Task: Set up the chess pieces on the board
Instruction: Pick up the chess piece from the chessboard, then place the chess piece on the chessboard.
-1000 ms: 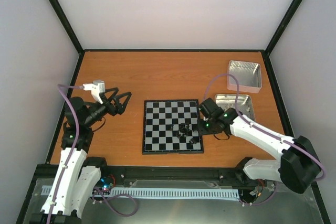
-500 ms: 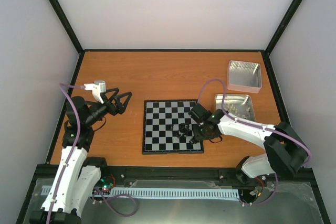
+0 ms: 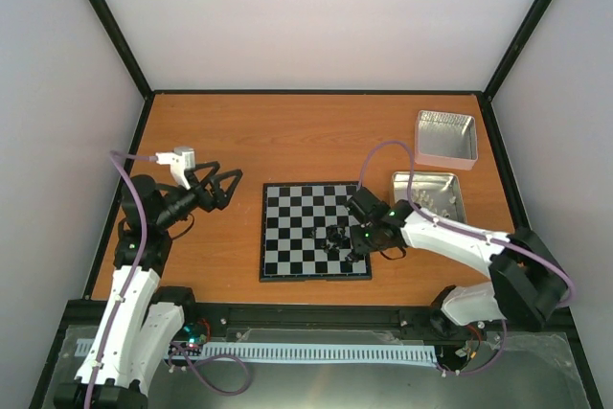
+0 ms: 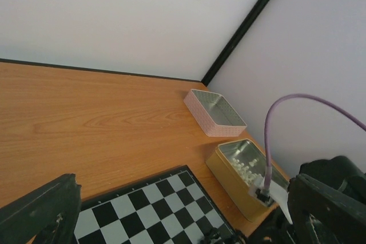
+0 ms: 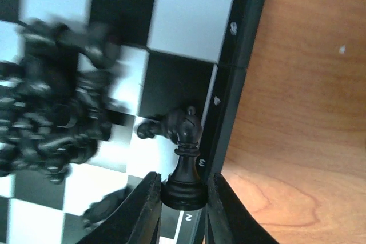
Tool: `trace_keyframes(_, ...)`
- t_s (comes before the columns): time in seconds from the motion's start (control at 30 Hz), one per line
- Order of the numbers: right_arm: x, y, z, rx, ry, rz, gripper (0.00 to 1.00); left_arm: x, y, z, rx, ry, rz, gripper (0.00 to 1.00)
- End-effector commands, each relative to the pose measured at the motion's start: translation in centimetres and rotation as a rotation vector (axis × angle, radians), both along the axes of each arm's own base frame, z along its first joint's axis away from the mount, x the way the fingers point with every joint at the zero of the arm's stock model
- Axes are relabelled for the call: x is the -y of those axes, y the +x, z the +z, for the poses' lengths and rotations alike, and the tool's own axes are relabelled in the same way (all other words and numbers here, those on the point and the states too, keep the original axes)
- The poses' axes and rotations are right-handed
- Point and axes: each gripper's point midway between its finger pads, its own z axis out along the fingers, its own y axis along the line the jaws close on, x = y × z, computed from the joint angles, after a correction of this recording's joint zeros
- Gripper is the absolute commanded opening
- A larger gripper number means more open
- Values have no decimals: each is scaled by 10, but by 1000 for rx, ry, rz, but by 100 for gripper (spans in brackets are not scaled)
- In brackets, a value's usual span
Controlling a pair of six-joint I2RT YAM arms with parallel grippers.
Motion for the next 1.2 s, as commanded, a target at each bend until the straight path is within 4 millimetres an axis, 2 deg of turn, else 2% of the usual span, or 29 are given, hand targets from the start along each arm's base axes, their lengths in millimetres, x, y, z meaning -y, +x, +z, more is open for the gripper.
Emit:
trace_keyframes(0.0, -22, 17, 41, 165, 129, 85, 15, 13, -7, 6, 5, -24, -108, 100)
trace_keyframes(0.17, -66, 27, 100, 361, 369, 264, 14, 32, -5, 1, -121, -103, -221, 100)
trace_keyframes(0.27, -99, 25, 142, 495, 548, 410, 14, 57, -5, 0, -208, -149, -318, 100)
trace_keyframes(0.37, -121, 14, 175, 594, 705, 552, 13, 77, -9, 0, -298, -194, -403, 100)
trace_keyframes(0.47, -136, 6, 194, 654, 787, 658, 13, 91, -17, -2, -380, -228, -476, 99)
trace_keyframes(0.63, -157, 0, 199, 647, 791, 805, 13, 112, -32, -3, -452, -246, -567, 88)
trace_keyframes(0.8, -169, -4, 196, 624, 784, 880, 12, 123, -40, -13, -524, -246, -617, 57)
trace_keyframes(0.87, -171, -6, 195, 623, 780, 892, 12, 123, -37, -21, -552, -234, -597, 53)
trace_keyframes(1.03, -176, -9, 188, 600, 760, 917, 11, 124, -39, -36, -604, -226, -599, 50)
trace_keyframes(1.17, -177, -9, 186, 598, 753, 919, 11, 125, -41, -44, -626, -219, -608, 32)
